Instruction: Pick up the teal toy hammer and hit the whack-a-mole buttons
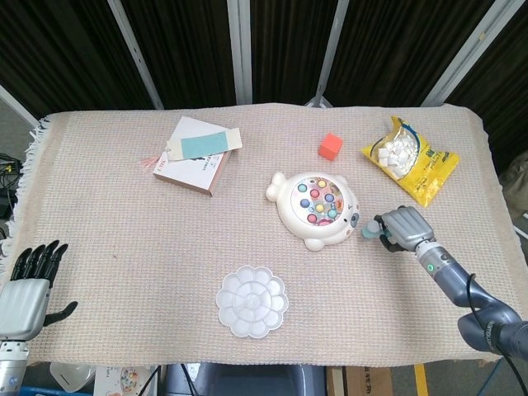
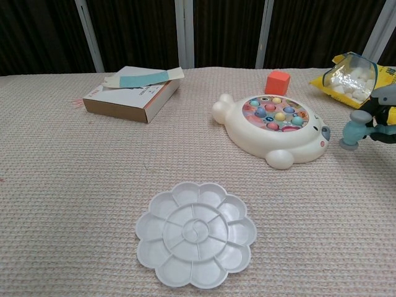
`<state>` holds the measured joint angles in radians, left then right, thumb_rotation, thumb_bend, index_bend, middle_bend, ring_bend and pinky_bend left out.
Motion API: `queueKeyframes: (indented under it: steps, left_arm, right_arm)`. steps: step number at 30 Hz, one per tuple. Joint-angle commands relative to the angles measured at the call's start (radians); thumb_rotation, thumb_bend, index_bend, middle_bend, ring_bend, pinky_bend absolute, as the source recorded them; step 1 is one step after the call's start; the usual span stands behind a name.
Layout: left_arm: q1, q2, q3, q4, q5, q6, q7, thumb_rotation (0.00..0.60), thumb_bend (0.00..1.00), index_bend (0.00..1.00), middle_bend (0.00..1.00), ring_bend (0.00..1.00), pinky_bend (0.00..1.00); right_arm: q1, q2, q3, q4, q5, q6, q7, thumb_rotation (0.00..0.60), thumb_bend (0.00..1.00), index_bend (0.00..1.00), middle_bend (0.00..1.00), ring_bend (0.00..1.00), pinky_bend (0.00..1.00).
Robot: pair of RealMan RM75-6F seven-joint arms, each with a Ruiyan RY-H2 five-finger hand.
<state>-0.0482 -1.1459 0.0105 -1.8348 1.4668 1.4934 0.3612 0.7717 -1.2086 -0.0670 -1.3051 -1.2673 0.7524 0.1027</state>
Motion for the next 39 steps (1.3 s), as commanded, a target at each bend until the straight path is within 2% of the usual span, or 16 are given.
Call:
queueKeyframes:
  steps: [1,7,10,23,29,35,39]
  left_arm:
    - [0.002,0.003,0.000,-0.010,0.002,0.004,0.012,0.600,0.15,0.00,0.00,0.00,0.00]
    - [0.001,0.003,0.001,-0.024,0.004,0.002,0.031,0.600,0.15,0.00,0.00,0.00,0.00]
    - [0.000,0.002,0.001,-0.029,0.004,0.001,0.037,0.600,0.15,0.00,0.00,0.00,0.00]
    - [0.003,0.002,0.000,-0.034,0.007,0.005,0.046,0.600,0.15,0.00,0.00,0.00,0.00]
    - [0.003,0.001,0.000,-0.035,0.008,0.004,0.047,0.600,0.15,0.00,0.00,0.00,0.00]
    - [0.003,0.002,-0.001,-0.035,0.009,0.004,0.048,0.600,0.15,0.00,0.00,0.00,0.00]
    - [0.002,0.001,-0.002,-0.036,0.010,0.002,0.050,0.600,0.15,0.00,0.00,0.00,0.00]
  right_arm:
    - [-0.030,-0.046,-0.005,0.081,-0.064,0.004,0.092,0.600,0.90,0.85,0.79,0.57,0.28]
    - [-0.050,-0.069,-0.012,0.154,-0.125,0.009,0.186,0.600,0.90,0.77,0.73,0.51,0.23]
    - [-0.059,-0.073,-0.014,0.176,-0.142,0.011,0.216,0.600,0.86,0.73,0.70,0.49,0.22]
    - [-0.081,-0.084,-0.008,0.219,-0.170,-0.002,0.276,0.600,0.77,0.64,0.63,0.42,0.17]
    - [-0.083,-0.084,-0.007,0.226,-0.173,-0.019,0.278,0.600,0.66,0.58,0.58,0.36,0.14]
    - [-0.085,-0.080,0.000,0.222,-0.169,-0.035,0.273,0.600,0.46,0.55,0.56,0.34,0.11]
    - [-0.086,-0.077,0.006,0.218,-0.164,-0.044,0.267,0.600,0.39,0.54,0.56,0.33,0.11]
